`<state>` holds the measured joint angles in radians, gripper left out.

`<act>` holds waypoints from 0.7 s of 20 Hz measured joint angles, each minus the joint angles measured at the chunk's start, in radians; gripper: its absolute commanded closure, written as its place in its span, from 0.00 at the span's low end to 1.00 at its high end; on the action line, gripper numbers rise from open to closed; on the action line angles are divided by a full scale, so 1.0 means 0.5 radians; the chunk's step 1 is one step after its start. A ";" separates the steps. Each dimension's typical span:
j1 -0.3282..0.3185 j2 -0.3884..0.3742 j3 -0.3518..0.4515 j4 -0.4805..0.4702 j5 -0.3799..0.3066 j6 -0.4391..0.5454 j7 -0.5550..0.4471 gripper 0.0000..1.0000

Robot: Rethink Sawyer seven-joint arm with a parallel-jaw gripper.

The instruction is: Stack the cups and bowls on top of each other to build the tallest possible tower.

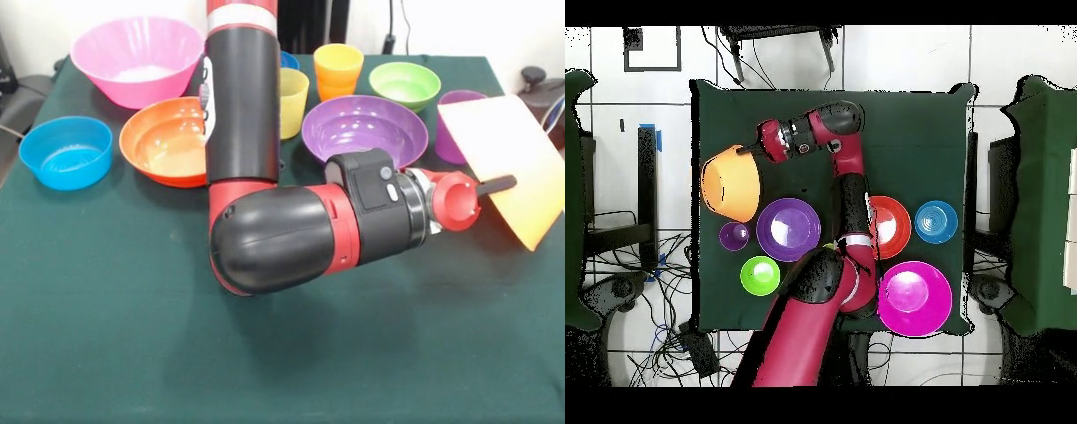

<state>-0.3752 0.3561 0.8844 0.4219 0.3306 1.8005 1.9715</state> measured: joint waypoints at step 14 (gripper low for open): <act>-0.010 -0.264 -0.270 0.177 -0.087 -0.289 0.000 1.00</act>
<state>-0.3803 0.2241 0.7492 0.5104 0.2872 1.6560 1.9715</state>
